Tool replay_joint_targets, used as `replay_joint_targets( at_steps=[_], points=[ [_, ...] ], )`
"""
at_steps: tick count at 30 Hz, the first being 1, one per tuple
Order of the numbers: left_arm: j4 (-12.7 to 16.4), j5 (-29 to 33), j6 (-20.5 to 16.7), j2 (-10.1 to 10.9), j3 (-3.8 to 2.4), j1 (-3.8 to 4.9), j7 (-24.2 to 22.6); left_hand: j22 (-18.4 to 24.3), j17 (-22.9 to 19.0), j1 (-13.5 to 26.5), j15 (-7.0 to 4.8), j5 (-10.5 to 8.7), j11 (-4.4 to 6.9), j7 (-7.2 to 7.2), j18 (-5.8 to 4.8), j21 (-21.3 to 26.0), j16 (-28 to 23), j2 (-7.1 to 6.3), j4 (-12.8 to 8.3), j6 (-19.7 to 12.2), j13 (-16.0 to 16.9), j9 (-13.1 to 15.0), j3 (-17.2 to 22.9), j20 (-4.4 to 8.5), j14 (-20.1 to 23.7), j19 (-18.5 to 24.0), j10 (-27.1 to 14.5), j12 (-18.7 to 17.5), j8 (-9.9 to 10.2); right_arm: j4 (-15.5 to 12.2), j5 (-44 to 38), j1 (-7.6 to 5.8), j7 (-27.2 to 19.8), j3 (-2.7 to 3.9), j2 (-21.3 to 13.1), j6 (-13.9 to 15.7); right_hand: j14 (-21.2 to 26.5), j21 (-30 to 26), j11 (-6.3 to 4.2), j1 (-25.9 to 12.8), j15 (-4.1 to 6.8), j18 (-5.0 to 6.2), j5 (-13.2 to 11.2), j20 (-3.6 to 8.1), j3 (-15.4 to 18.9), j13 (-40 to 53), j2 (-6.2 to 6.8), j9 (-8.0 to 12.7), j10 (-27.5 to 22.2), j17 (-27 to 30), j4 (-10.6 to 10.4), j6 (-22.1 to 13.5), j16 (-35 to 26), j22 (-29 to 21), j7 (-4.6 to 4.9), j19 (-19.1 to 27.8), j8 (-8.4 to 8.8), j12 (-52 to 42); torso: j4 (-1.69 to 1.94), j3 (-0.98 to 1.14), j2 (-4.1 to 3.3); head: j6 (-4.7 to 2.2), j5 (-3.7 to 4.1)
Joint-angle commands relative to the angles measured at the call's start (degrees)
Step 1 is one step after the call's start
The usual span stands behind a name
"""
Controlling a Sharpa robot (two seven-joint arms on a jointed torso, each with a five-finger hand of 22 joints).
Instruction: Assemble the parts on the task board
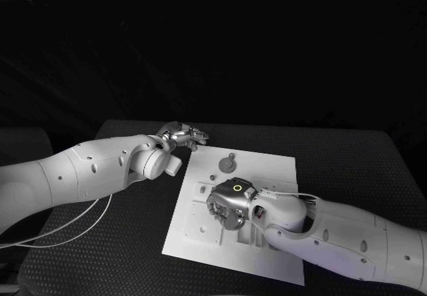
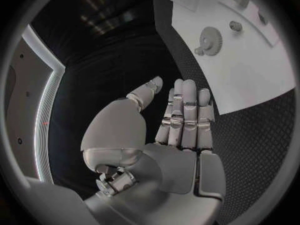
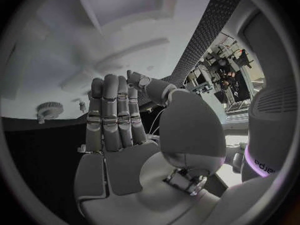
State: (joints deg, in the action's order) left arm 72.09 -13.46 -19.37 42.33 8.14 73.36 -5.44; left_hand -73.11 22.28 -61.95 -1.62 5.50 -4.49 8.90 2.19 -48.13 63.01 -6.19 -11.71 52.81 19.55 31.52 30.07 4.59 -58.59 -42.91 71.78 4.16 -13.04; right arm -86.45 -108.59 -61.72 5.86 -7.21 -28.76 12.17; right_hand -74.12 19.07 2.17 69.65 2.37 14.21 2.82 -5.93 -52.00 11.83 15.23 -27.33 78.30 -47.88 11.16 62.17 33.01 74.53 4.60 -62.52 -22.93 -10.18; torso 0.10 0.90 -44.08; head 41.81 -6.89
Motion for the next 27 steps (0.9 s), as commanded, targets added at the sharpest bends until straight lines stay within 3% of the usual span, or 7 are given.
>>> replay_joint_targets(
  at_steps=[1,20,27],
  points=[
    [0.17,0.29,0.42,-0.04,-0.05,0.08,-0.51,-0.06,0.10,0.59,0.06,0.36,-0.05,0.23,-0.48,0.20,-0.18,-0.21,-0.31,-0.16,0.09,-0.10,-0.14,2.52,-0.42,-0.47,0.13,0.06,-0.32,0.17,-0.84,0.24,-0.68,0.02,0.04,-0.63,0.04,0.17,0.09,0.14,0.35,0.79,-0.01,0.16,0.26,0.06,-0.59,-0.11,0.43,-0.07,0.13,-0.12,0.29,0.07,0.34,-0.30,0.01,0.21,-0.02,-0.08,0.05,0.19,-0.31],
    [0.27,0.29,0.69,-0.09,-0.05,0.08,-0.37,-0.07,0.13,0.66,0.07,0.33,-0.06,0.26,-0.49,0.25,-0.23,-0.27,-0.30,-0.23,0.09,-0.14,-0.18,2.52,-0.41,-0.48,0.10,0.03,-0.31,1.18,-1.00,0.45,-0.93,-0.04,0.62,-0.92,0.04,0.14,0.09,0.05,0.35,0.79,0.00,0.15,0.32,0.13,-0.68,-0.15,0.43,-0.09,0.23,-0.13,0.28,0.11,0.35,-0.30,0.05,0.26,-0.11,0.00,0.01,0.52,-0.96],
    [0.23,0.29,0.76,-0.13,-0.05,0.08,-0.36,-0.08,0.14,0.67,0.07,0.33,-0.06,0.27,-0.49,0.26,-0.24,-0.28,-0.31,-0.27,0.09,-0.16,-0.19,2.52,-0.41,-0.49,0.08,0.02,-0.30,1.70,-0.99,0.55,-0.93,-0.30,1.19,-1.10,0.04,0.13,0.09,0.02,0.34,0.79,0.00,0.15,0.34,0.15,-0.73,-0.17,0.43,-0.10,0.26,-0.13,0.28,0.13,0.35,-0.30,0.06,0.28,0.02,0.01,0.03,0.70,-0.92]
  ],
)
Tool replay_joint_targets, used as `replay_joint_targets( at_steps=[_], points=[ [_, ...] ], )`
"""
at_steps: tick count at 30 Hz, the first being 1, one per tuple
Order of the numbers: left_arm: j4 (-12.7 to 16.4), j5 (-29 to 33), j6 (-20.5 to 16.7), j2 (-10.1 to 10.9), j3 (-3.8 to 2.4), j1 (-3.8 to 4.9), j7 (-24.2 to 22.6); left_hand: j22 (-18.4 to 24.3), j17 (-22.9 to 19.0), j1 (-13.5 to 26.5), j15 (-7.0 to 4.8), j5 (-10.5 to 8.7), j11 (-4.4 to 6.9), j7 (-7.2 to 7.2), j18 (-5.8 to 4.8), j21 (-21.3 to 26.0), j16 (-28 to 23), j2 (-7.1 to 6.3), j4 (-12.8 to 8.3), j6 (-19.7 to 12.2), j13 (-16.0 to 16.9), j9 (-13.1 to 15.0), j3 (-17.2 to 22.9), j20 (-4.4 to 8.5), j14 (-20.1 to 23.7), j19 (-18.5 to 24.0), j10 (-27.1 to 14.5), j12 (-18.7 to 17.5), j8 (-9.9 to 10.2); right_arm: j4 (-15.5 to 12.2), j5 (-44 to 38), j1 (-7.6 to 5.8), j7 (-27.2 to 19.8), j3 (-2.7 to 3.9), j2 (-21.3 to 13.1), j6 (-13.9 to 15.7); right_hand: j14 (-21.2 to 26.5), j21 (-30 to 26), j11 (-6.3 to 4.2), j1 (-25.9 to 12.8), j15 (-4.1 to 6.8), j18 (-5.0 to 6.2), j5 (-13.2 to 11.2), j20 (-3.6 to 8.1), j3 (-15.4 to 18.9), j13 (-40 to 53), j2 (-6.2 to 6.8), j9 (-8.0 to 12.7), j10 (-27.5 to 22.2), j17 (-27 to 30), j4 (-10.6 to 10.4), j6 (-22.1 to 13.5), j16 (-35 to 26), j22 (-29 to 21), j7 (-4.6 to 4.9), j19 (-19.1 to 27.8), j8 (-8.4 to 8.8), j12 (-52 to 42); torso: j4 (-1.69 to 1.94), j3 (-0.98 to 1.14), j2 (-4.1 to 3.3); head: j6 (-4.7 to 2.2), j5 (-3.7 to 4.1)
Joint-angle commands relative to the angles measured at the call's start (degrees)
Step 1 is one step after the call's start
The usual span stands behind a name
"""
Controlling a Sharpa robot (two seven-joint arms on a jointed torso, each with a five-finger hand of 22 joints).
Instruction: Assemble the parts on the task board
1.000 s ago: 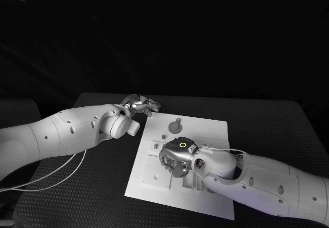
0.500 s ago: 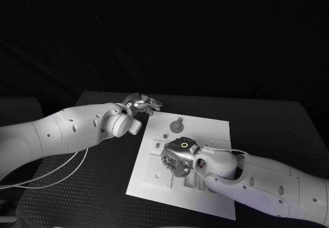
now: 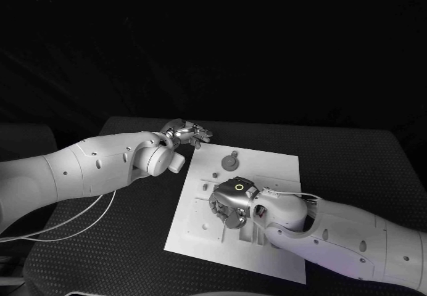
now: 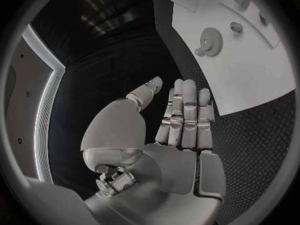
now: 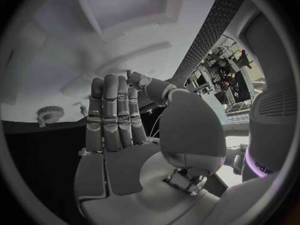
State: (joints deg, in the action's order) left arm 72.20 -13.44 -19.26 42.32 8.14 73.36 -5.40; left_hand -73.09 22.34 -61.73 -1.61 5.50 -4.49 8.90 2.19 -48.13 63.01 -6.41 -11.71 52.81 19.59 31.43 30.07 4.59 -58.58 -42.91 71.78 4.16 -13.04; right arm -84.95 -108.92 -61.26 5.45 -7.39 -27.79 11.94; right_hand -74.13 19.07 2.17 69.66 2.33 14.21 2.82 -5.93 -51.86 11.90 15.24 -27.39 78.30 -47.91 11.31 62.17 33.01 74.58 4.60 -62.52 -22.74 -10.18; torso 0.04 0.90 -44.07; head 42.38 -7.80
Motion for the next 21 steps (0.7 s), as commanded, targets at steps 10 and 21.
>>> replay_joint_targets(
  at_steps=[10,21],
  points=[
    [0.29,0.26,0.78,-0.16,-0.05,0.08,-0.34,-0.10,0.10,0.46,0.06,0.32,-0.07,0.29,-0.48,0.28,-0.26,-0.07,-0.31,-0.31,0.05,-0.10,-0.19,2.52,-0.42,-0.50,0.07,0.01,-0.31,1.03,-0.71,0.10,-0.42,-1.11,0.64,-2.43,0.06,0.11,0.10,-0.04,0.38,0.79,0.01,0.15,0.23,0.12,-0.82,-0.13,0.42,-0.08,0.19,-0.15,0.27,0.11,0.36,-0.28,-0.10,0.32,0.01,-0.04,0.00,0.47,-0.11],
    [0.53,0.26,0.78,-0.18,-0.05,0.09,-0.31,-0.12,0.12,0.45,0.06,0.31,-0.07,0.29,-0.48,0.30,-0.28,-0.08,-0.33,-0.34,0.06,-0.12,-0.19,2.53,-0.42,-0.52,0.05,0.00,-0.32,2.06,-1.14,0.11,0.10,-1.89,1.74,-3.66,0.07,0.04,0.12,-0.16,0.37,0.79,0.03,0.13,0.34,0.20,-0.99,-0.18,0.37,-0.12,0.40,-0.19,0.26,0.17,0.39,-0.22,-0.02,0.42,0.05,-0.08,0.01,0.64,0.07]
  ],
)
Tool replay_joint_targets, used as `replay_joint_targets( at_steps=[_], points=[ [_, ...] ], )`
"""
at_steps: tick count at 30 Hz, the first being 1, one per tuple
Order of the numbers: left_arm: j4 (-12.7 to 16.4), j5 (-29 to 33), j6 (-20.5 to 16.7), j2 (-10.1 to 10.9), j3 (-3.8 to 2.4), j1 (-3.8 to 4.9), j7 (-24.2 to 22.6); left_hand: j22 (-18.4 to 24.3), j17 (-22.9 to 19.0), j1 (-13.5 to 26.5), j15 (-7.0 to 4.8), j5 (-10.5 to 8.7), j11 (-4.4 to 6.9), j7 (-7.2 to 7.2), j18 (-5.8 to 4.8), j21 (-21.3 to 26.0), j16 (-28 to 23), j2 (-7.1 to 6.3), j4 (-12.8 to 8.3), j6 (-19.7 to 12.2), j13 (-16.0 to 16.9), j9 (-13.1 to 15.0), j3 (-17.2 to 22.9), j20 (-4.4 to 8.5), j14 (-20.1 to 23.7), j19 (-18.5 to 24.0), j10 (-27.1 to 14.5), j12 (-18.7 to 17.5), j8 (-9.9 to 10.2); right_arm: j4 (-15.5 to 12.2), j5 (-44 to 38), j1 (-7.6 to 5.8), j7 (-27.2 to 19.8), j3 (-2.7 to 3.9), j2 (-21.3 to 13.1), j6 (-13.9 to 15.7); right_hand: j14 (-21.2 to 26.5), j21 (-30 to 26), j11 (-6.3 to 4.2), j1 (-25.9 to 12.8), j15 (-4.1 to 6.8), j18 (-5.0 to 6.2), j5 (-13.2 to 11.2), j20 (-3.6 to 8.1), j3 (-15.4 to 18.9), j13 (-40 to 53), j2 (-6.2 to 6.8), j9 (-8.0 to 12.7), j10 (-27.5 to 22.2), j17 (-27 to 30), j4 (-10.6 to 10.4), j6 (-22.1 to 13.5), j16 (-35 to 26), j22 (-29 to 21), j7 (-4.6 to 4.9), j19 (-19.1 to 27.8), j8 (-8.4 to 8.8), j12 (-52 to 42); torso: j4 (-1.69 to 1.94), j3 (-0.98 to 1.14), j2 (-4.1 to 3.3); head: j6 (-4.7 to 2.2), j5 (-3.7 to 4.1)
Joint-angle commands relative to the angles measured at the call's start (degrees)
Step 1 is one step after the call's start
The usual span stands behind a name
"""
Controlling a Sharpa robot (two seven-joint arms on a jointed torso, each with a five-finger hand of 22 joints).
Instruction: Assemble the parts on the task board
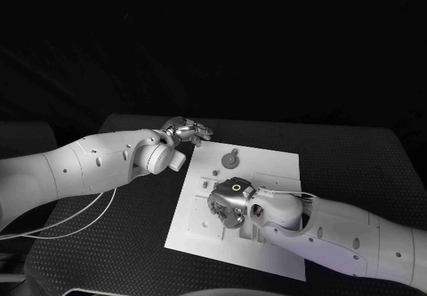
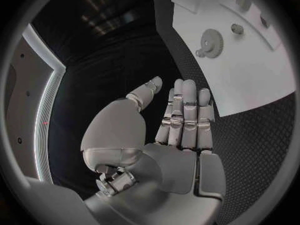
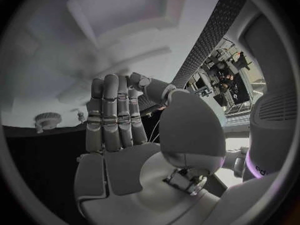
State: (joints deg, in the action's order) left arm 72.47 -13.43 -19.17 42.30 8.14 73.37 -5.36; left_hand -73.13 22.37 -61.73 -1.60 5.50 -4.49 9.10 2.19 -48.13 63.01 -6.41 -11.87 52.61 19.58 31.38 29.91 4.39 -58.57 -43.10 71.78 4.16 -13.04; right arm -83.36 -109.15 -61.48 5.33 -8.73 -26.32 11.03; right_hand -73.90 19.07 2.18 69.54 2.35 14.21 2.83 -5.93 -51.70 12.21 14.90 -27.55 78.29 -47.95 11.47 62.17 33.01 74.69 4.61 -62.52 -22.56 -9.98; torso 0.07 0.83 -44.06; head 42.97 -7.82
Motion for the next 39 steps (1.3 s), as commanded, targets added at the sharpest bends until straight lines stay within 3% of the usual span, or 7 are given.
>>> replay_joint_targets(
  at_steps=[1,8,13,18,26,32,39],
  points=[
    [0.29,0.26,0.71,-0.19,-0.05,0.09,-0.35,-0.08,0.10,0.45,0.05,0.31,-0.07,0.09,-0.48,0.31,-0.28,-0.07,-0.17,-0.14,0.07,-0.07,-0.03,2.73,-0.43,-0.32,0.05,0.00,-0.32,0.59,-1.02,0.33,0.34,-0.65,0.38,-2.69,-0.16,0.03,0.13,-0.06,0.35,0.79,0.04,0.12,0.18,-0.10,-0.67,-0.01,0.37,-0.08,0.26,-0.20,0.26,0.06,0.39,-0.21,-0.19,0.23,0.02,-0.02,-0.01,0.04,0.08],
    [0.47,0.26,0.70,-0.15,-0.05,0.10,-0.33,-0.08,0.11,0.44,0.05,0.31,-0.07,0.10,-0.48,0.31,-0.29,-0.08,-0.19,-0.15,0.07,-0.08,-0.02,2.73,-0.43,-0.33,0.05,0.00,-0.33,0.78,-1.24,0.33,0.53,-0.77,0.12,-2.40,-0.09,-0.04,0.18,-0.22,0.29,0.79,0.11,0.07,0.18,-0.05,-0.77,-0.03,0.27,-0.07,0.37,-0.28,0.18,0.10,0.44,-0.14,-0.07,0.36,0.02,0.01,0.04,0.00,0.10],
    [0.50,0.26,1.52,0.07,-0.05,0.11,0.10,-0.09,0.12,0.45,0.06,0.30,-0.08,0.12,-0.48,0.33,-0.30,-0.09,-0.19,-0.20,0.06,-0.10,-0.03,2.73,-0.43,-0.34,0.02,-0.02,-0.31,0.43,-1.05,0.32,-0.07,-0.77,-0.72,-0.24,0.17,-0.14,0.42,-0.67,0.08,0.79,0.32,-0.08,-0.10,0.00,-0.35,-0.03,-0.17,0.09,0.43,-0.66,-0.17,0.32,0.66,0.13,0.34,0.80,-0.03,0.02,0.02,0.00,0.07],
    [0.53,0.22,1.59,0.26,-0.05,0.11,0.26,-0.13,0.16,0.53,0.11,0.22,-0.16,0.13,-0.49,0.35,-0.35,-0.12,-0.18,-0.25,0.01,-0.14,-0.08,2.71,-0.42,-0.37,-0.22,-0.14,-0.34,0.05,-1.19,0.30,-0.13,-0.77,-1.52,1.51,1.87,0.05,2.47,-0.88,-1.19,0.65,0.21,-0.58,0.29,-0.74,1.91,0.61,-4.61,0.57,2.64,-5.04,-1.48,1.68,2.64,2.04,3.18,3.78,-0.06,0.07,0.04,-0.01,0.07],
    [0.54,0.22,1.19,0.54,-0.05,0.11,-0.06,-0.28,0.39,0.52,0.03,0.21,-0.10,0.17,-0.31,0.10,-0.13,-0.06,-0.14,-0.35,0.04,-0.22,-0.11,2.82,-0.84,-0.93,-0.18,-0.06,-0.39,-0.29,-0.66,0.28,-0.35,-0.80,-2.62,4.71,3.76,0.65,4.36,-5.28,-2.68,0.38,0.09,-1.05,6.22,-1.94,2.22,1.73,-9.90,0.96,4.48,-10.04,-2.49,1.74,4.80,4.60,6.00,6.32,-0.10,0.11,0.01,-0.06,0.19],
    [0.41,0.22,1.16,0.60,-0.05,0.11,-0.23,-0.30,0.41,0.54,0.02,0.22,-0.08,0.17,-0.29,0.08,-0.12,-0.06,-0.12,-0.33,0.06,-0.23,-0.12,2.82,-0.87,-0.99,-0.14,-0.04,-0.42,-0.40,-0.10,0.02,-0.37,-0.79,-2.96,7.13,6.23,0.34,5.72,-5.46,-3.88,-0.04,0.03,-1.49,8.25,-3.46,2.36,2.28,-14.73,1.13,5.10,-12.90,-3.41,1.63,5.36,7.33,7.15,6.39,-0.06,0.12,0.01,-0.72,0.24],
    [0.19,0.22,1.24,0.73,-0.04,0.11,-0.23,-0.32,0.44,0.53,0.00,0.24,-0.06,0.16,-0.27,0.07,-0.12,-0.04,-0.13,-0.32,0.07,-0.24,-0.11,2.83,-0.89,-1.03,-0.09,-0.01,-0.45,-2.50,0.61,-0.87,-0.41,-0.73,-4.85,9.46,6.78,0.43,5.97,-5.45,-4.18,-0.11,0.03,-1.62,8.60,-4.08,2.37,2.26,-15.92,0.98,5.01,-13.53,-3.36,1.64,5.46,7.94,7.16,6.23,-0.06,0.13,-0.02,-0.88,0.38]
  ],
)
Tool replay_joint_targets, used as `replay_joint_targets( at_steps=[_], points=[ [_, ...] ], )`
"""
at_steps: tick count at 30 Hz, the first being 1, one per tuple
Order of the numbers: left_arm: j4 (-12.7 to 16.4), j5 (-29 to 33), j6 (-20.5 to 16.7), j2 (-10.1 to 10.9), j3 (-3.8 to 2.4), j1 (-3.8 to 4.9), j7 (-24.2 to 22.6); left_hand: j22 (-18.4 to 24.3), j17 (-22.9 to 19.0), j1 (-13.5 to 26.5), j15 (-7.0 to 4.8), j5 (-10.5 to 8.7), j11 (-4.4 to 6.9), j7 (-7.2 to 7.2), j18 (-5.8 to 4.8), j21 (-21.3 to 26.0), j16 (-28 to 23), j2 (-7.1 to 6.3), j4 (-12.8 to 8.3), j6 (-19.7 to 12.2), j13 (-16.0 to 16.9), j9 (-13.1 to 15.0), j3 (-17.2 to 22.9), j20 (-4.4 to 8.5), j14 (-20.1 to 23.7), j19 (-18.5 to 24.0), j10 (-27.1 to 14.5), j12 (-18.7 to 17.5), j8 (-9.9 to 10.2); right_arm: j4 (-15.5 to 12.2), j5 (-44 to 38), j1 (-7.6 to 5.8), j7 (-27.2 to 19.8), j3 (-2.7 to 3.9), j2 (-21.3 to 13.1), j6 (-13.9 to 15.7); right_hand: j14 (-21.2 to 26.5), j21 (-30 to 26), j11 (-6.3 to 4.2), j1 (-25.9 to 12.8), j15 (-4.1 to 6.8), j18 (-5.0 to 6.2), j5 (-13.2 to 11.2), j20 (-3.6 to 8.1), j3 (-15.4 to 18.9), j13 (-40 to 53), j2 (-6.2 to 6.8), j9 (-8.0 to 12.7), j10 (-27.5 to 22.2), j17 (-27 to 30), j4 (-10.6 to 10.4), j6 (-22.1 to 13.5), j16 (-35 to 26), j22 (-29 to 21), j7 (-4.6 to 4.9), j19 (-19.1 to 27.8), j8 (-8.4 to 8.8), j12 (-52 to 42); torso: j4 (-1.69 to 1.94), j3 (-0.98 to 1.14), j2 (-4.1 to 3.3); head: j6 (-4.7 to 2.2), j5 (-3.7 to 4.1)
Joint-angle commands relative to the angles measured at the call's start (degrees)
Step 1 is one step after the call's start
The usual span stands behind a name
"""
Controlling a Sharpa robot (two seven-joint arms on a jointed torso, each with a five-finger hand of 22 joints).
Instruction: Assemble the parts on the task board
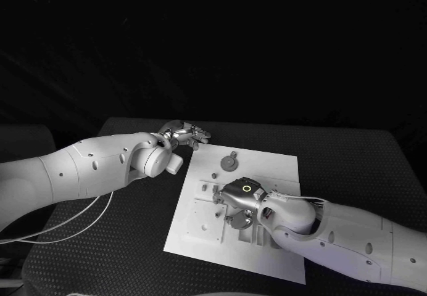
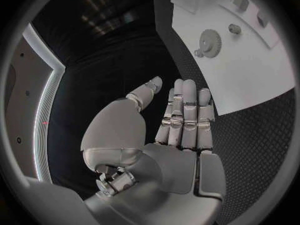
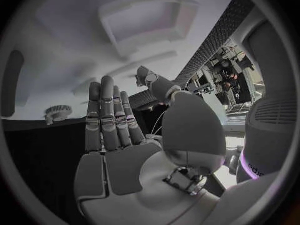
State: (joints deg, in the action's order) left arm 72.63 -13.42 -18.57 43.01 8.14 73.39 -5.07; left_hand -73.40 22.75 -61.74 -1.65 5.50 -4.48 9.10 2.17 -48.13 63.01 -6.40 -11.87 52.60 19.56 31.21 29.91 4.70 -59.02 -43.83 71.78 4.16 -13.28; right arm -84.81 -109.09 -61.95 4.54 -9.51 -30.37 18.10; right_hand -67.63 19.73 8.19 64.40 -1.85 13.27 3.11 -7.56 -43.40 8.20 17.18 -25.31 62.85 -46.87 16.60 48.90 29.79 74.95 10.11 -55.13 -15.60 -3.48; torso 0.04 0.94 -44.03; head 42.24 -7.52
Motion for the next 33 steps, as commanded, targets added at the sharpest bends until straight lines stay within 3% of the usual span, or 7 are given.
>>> replay_joint_targets(
  at_steps=[1,6,12,21,24,27,33],
  points=[
    [0.01,0.22,0.67,0.02,-0.04,0.08,-0.52,-0.06,0.06,0.53,0.05,0.25,-0.06,0.16,-0.25,0.07,-0.12,-0.05,-0.14,-0.32,0.09,-0.07,-0.11,2.52,-0.43,-0.30,-0.09,-0.01,-0.22,-1.70,1.22,-0.63,0.22,0.14,-1.55,2.42,0.48,-0.18,-0.05,-0.24,0.04,0.85,-0.27,0.01,0.20,-0.09,0.08,-0.02,-0.43,-0.14,-0.16,-0.22,-0.09,1.38,-0.08,0.52,0.14,-0.34,-0.07,0.04,-0.03,-0.23,0.14],
    [0.13,0.09,0.27,0.30,-0.04,0.08,-0.48,-0.07,0.08,0.53,0.04,0.25,-0.06,0.15,-0.24,0.06,-0.12,-0.04,-0.13,-0.30,0.10,-0.07,-0.11,2.53,-0.44,-0.32,-0.08,0.00,-0.23,-4.96,6.57,-1.97,-0.67,3.01,-5.87,1.76,-0.68,0.90,-0.44,-0.24,0.42,1.25,-0.31,0.14,-0.88,-0.10,0.02,-0.43,1.07,-0.57,-1.03,0.57,0.83,1.45,-0.45,-0.79,-0.71,-1.16,-0.12,0.01,0.01,-0.74,0.78],
    [0.00,-0.10,0.08,0.52,-0.04,0.08,-1.32,-0.14,0.17,0.60,-0.03,0.28,0.04,0.17,-0.21,0.05,-0.10,-0.14,-0.11,-0.33,0.18,-0.12,-0.17,2.55,-0.54,-0.40,0.20,0.14,-0.29,-7.90,13.68,-4.60,-0.98,5.21,-12.03,-4.87,-2.76,2.99,-0.87,-0.80,0.95,1.73,-0.24,0.77,-0.90,-0.32,-0.03,-0.34,1.99,-1.35,-2.04,0.01,2.44,1.40,0.58,-3.60,-0.74,-1.29,-0.52,0.13,0.08,-1.61,1.39],
    [-0.69,0.06,0.49,0.13,-0.03,0.06,-1.66,-0.16,0.18,0.63,-0.05,0.30,0.07,0.13,-0.22,0.08,-0.15,-0.10,-0.09,-0.25,0.21,-0.12,-0.16,2.54,-0.51,-0.37,0.30,0.18,-0.36,-9.94,11.99,-5.97,1.00,5.21,-17.40,-12.07,-2.64,3.78,-0.79,-2.98,0.87,1.71,-0.15,0.95,3.25,-0.72,-0.07,-0.12,1.76,-1.84,-1.67,-0.21,2.99,1.36,-0.39,-3.32,-0.85,-0.88,-1.04,0.25,0.35,-1.73,1.31],
    [-0.79,0.07,0.45,0.09,-0.03,0.05,-1.86,-0.16,0.19,0.63,-0.06,0.31,0.08,0.13,-0.22,0.09,-0.16,-0.07,-0.09,-0.24,0.21,-0.12,-0.15,2.54,-0.50,-0.36,0.32,0.19,-0.37,-9.08,11.98,-5.96,1.88,5.19,-17.69,-13.07,-2.32,3.89,-0.74,-3.56,0.81,1.73,-0.18,0.86,4.25,-0.84,-0.09,-0.09,1.65,-1.86,-1.94,-0.17,2.93,1.35,-0.64,-3.04,-0.95,-0.79,-0.95,0.28,0.37,-2.15,1.59],
    [-0.72,0.07,0.43,0.22,-0.02,0.05,-1.98,-0.17,0.19,0.64,-0.06,0.32,0.08,0.13,-0.22,0.10,-0.16,-0.04,-0.08,-0.24,0.22,-0.13,-0.15,2.55,-0.50,-0.35,0.34,0.19,-0.38,-8.55,11.62,-5.92,2.14,5.14,-17.74,-13.73,-2.20,3.98,-0.77,-3.46,0.83,1.73,-0.22,0.89,4.37,-0.87,-0.12,-0.12,1.83,-1.90,-2.40,0.09,2.95,1.32,0.13,-2.95,-1.15,-0.88,-1.06,0.37,0.33,-2.48,1.77],
    [-0.75,0.07,0.63,0.13,-0.02,0.05,-1.99,-0.18,0.21,0.62,-0.08,0.37,0.12,0.12,-0.22,0.13,-0.18,0.04,-0.09,-0.24,0.24,-0.14,-0.12,2.55,-0.50,-0.33,0.44,0.24,-0.40,-7.57,10.06,-5.23,1.93,4.75,-17.19,-13.02,-2.20,4.16,-0.92,-2.69,0.97,1.73,-0.29,0.93,4.09,-0.91,-0.13,-0.19,1.99,-1.98,-2.91,0.33,3.06,1.31,-0.64,-2.86,-1.41,-0.92,-1.14,0.30,0.25,-2.48,2.07]
  ],
)
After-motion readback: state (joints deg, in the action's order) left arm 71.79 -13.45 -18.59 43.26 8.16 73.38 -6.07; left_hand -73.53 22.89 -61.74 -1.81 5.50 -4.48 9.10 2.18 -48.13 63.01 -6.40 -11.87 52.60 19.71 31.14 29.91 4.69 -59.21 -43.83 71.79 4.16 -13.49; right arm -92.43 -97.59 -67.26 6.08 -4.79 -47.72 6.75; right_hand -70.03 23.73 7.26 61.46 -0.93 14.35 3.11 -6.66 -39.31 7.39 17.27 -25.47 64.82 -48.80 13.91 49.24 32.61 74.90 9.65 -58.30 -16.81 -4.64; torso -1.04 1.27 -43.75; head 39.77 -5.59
